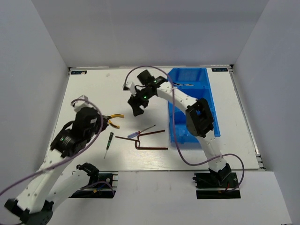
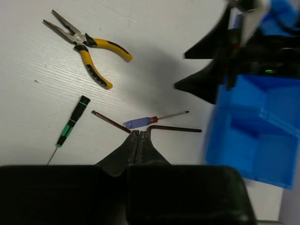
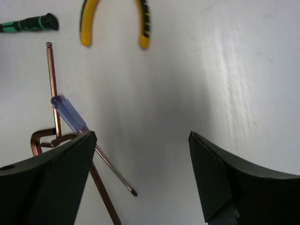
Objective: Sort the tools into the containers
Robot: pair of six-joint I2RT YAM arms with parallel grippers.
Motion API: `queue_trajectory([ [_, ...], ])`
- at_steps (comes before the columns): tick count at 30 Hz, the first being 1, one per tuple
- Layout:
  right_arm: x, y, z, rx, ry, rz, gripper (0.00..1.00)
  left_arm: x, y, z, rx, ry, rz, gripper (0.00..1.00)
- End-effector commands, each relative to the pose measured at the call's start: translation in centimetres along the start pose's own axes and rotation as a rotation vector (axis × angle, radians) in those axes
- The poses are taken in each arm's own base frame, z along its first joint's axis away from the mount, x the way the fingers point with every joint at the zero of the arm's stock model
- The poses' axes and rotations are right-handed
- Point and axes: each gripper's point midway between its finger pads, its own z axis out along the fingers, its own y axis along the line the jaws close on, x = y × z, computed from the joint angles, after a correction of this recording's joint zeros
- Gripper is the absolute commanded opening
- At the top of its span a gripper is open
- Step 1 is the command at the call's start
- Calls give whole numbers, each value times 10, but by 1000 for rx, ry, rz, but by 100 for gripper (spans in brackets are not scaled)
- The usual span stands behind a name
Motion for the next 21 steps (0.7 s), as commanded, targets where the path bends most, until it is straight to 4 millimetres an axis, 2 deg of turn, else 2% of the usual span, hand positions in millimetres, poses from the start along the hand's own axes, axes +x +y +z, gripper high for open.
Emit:
queue_trajectory([
  [1,-44,31,7,-39,-108,-156,81,13,7,-22,61,41,-41,4],
  [2,-27,45,29,-79,-90,-160,79,14,11,-25,59,42,-40,4],
  [4,-36,33,52,-2,-161,-217,76,11,13,-37,63,40,-71,12],
  [6,-41,39,67,0,-172,-227,75,10,17,-44,48,52,-73,18],
  [7,-44,26,77,43,-171,-188,73,12,20,-47,45,53,-72,19],
  [8,-48,24,81,57,-185,-189,73,9,19,-50,49,51,-74,22],
  [10,-39,19,95,68,-172,-171,73,9,20,-52,51,49,-87,25],
  [12,-41,11,102,123,-176,-186,73,13,23,-55,61,55,-89,25],
  [13,-37,15,111,127,-166,-197,73,16,25,-53,51,62,-93,25],
  [14,-42,4,111,189,-176,-209,73,15,22,-55,72,58,-100,25],
  [16,-39,5,123,204,-168,-216,72,19,23,-53,69,72,-97,25],
  [17,-45,1,121,216,-181,-216,72,19,23,-53,69,72,-97,26],
  [19,-38,2,132,199,-162,-214,72,19,23,-53,69,72,-97,26],
  [20,-44,3,132,196,-171,-230,72,19,23,-53,69,72,-97,26],
  [21,-38,2,139,189,-160,-225,72,19,23,-53,69,72,-97,26],
])
